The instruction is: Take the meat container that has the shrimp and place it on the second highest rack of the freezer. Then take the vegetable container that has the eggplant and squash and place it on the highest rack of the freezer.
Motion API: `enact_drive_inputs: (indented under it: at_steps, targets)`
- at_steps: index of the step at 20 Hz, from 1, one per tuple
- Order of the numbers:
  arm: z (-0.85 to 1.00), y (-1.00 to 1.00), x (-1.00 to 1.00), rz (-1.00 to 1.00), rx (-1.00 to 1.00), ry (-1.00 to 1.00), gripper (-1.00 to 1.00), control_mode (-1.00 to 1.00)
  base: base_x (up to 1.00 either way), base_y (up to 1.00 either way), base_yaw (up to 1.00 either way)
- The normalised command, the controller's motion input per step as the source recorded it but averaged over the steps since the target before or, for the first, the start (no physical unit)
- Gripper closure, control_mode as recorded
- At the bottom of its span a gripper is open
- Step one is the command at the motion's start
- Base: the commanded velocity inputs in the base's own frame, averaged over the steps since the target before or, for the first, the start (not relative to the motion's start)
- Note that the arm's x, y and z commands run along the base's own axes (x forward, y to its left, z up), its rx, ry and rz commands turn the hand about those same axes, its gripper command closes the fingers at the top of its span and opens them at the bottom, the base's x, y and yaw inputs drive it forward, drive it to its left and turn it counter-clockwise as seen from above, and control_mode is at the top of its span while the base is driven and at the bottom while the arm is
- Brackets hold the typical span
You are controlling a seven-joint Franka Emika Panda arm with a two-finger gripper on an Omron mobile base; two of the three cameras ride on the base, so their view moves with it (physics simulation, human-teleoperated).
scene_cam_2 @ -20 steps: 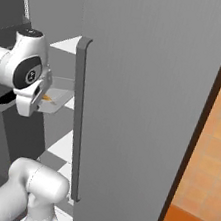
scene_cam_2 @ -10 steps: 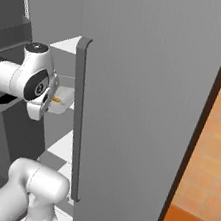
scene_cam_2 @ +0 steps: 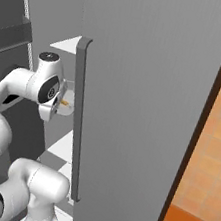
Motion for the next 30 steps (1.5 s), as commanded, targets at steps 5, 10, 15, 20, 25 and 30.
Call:
enact_drive_inputs:
  at_steps: [5, 10, 15, 20, 25, 30]
  targets:
    - [-0.21, 0.00, 0.26, 0.00, 0.00, -0.03, 1.00, -1.00, 0.00, 0.00, 0.00]
    - [-0.01, 0.00, 0.53, -0.02, 0.00, -0.03, 1.00, -1.00, 0.00, 0.00, 0.00]
    - [0.00, 0.00, 0.64, -0.03, 0.00, -0.01, 1.00, -1.00, 0.00, 0.00, 0.00]
    - [-0.09, -0.04, 0.56, -0.03, 0.00, 0.00, 1.00, -1.00, 0.00, 0.00, 0.00]
    - [-0.27, -0.05, 0.23, -0.04, 0.00, 0.00, 1.00, -1.00, 0.00, 0.00, 0.00]
    - [-0.30, 0.00, 0.33, -0.01, 0.00, 0.00, 1.00, -1.00, 0.00, 0.00, 0.00]
